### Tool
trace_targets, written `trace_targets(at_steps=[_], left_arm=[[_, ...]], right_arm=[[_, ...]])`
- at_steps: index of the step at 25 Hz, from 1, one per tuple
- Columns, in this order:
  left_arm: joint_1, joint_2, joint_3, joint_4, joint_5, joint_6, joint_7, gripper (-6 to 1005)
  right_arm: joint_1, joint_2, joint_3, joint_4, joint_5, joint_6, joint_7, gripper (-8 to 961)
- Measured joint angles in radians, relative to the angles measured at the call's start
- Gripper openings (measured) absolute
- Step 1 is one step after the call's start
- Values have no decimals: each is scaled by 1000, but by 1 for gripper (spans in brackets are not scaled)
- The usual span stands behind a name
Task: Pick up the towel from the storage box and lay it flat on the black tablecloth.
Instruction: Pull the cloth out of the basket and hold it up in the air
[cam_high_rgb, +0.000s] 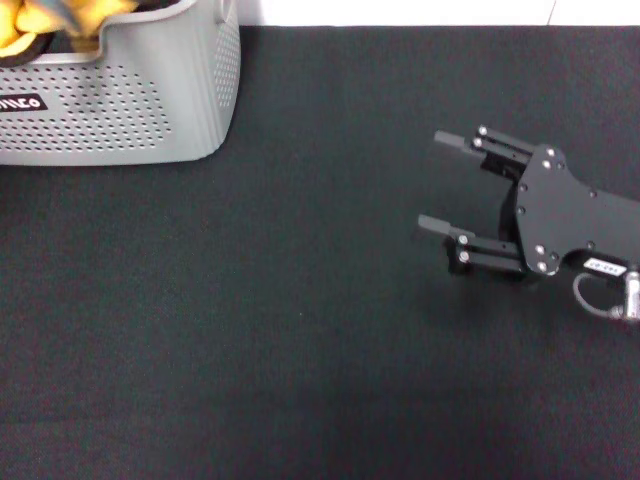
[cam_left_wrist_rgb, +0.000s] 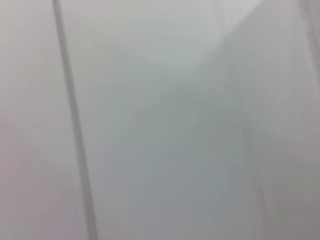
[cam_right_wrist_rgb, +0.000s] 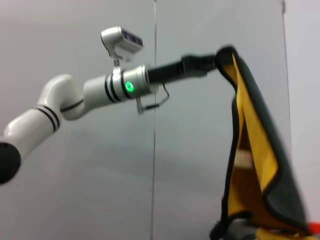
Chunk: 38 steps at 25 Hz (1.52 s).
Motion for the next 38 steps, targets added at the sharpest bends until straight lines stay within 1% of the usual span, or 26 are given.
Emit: trace_targets(at_steps=[1,2,3,5,7,11,12,16,19,21,23,24,32,34,38], left_arm=[[5,1,1,21,-43,3,-19,10],[7,1,2,30,-57,5,-27,10],[8,3,2,66,-94,8,-56,10],[11,2,3,108,-112,11,-83,11],[18,-4,9,141,-126,19,-97,11],[44,-12,23,142,-166,59,-94,11],[50,-15,24,141,-170,73,-89,11],[66,-35,29,142,-172,115,-60,11],[82,-56,41,139,-176,132,-40,11],[98,-63,60,136,-176,134,-21,11],[109,-64,85,133,-177,132,-13,11],[109,-64,91,130,-178,132,-13,11],[102,-65,136,114,-181,129,-12,11],[101,-65,145,113,-181,129,-12,11],[100,-64,151,113,-182,129,-12,12]], right_arm=[[3,0,-1,-7,9,4,-17,750],[5,0,-2,-10,15,7,-29,750],[9,0,-5,-12,25,5,-41,750],[14,0,-23,-19,51,-10,-66,749],[16,0,-75,-32,101,-32,-93,749],[3,0,-211,-48,266,-50,-165,743],[-2,0,-224,-53,287,-51,-169,740],[-3,-2,-228,-64,319,-45,-132,730],[12,-3,-227,-58,334,-33,-87,722],[23,-1,-235,-55,340,-15,-75,717],[26,-1,-243,-55,342,-6,-72,712],[39,0,-275,-55,363,10,-60,710],[93,0,-379,-42,438,51,-51,689],[99,0,-383,-40,445,58,-50,684],[100,0,-382,-39,458,64,-50,642]])
